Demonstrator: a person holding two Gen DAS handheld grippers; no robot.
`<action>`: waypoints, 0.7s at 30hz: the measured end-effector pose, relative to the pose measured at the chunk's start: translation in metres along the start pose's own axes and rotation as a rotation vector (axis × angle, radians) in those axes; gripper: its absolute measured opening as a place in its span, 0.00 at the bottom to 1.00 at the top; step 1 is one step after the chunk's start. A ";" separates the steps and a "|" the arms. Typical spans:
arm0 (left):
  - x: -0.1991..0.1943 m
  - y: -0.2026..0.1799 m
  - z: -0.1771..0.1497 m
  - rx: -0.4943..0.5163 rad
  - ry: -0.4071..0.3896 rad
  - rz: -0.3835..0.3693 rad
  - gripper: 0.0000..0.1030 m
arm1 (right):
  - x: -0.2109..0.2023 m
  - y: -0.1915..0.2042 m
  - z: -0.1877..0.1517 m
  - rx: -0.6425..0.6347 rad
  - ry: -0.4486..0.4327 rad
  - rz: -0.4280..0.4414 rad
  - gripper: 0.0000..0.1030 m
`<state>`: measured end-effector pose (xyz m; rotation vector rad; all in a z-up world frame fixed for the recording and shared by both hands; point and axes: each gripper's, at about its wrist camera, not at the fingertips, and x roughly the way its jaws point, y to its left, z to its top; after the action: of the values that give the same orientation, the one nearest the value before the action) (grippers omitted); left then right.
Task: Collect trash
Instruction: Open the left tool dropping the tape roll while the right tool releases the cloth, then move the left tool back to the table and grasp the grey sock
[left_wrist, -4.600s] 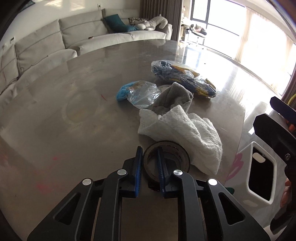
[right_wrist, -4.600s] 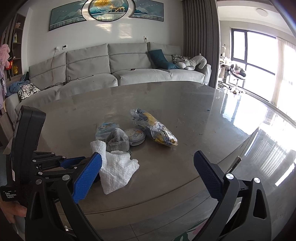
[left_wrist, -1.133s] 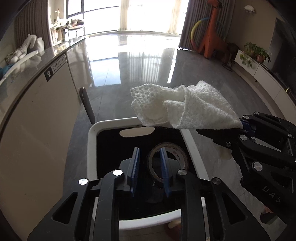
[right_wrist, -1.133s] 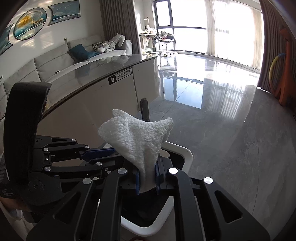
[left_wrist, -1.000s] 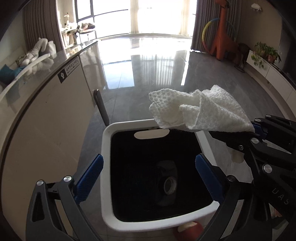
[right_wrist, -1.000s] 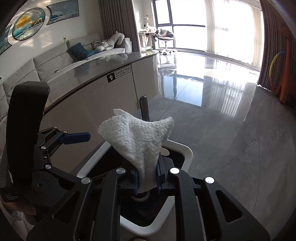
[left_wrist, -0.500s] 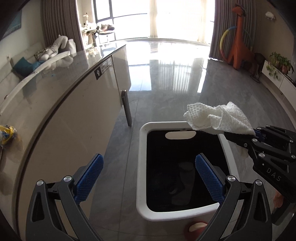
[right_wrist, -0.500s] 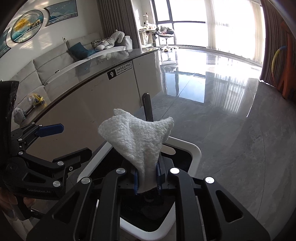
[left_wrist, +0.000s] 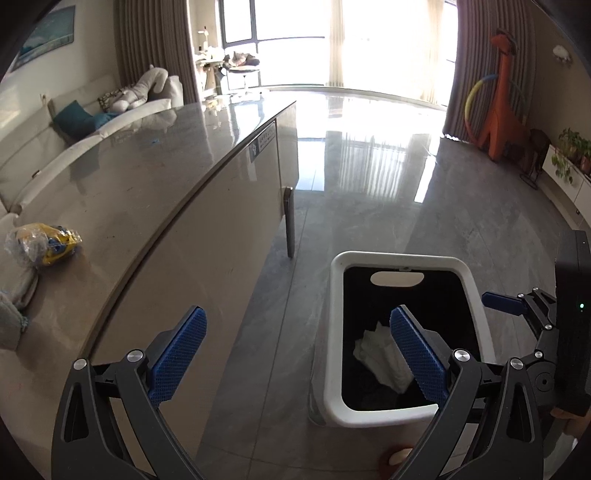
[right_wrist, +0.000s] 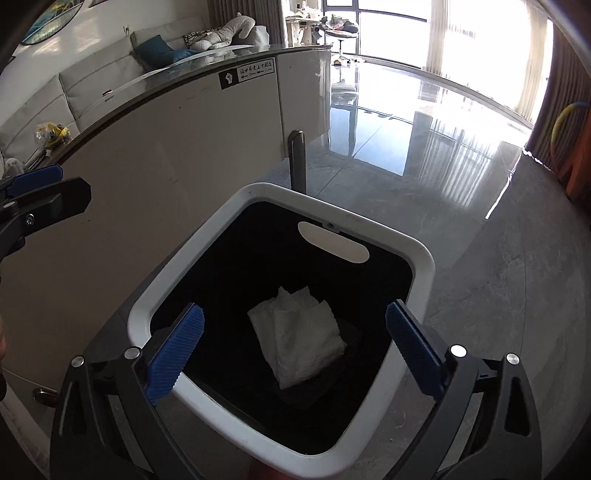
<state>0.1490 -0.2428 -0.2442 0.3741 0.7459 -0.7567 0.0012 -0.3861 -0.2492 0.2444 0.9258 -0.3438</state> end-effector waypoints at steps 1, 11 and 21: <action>-0.002 0.004 0.000 -0.005 -0.003 0.003 0.95 | -0.001 -0.002 0.001 0.016 -0.003 -0.001 0.95; -0.044 0.056 0.011 -0.121 -0.076 0.125 0.95 | -0.061 0.034 0.047 -0.055 -0.231 0.028 0.96; -0.092 0.138 0.014 -0.259 -0.105 0.361 0.95 | -0.087 0.113 0.103 -0.161 -0.354 0.178 0.96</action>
<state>0.2113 -0.1129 -0.1616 0.2226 0.6443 -0.3316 0.0733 -0.3021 -0.1127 0.1113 0.5739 -0.1400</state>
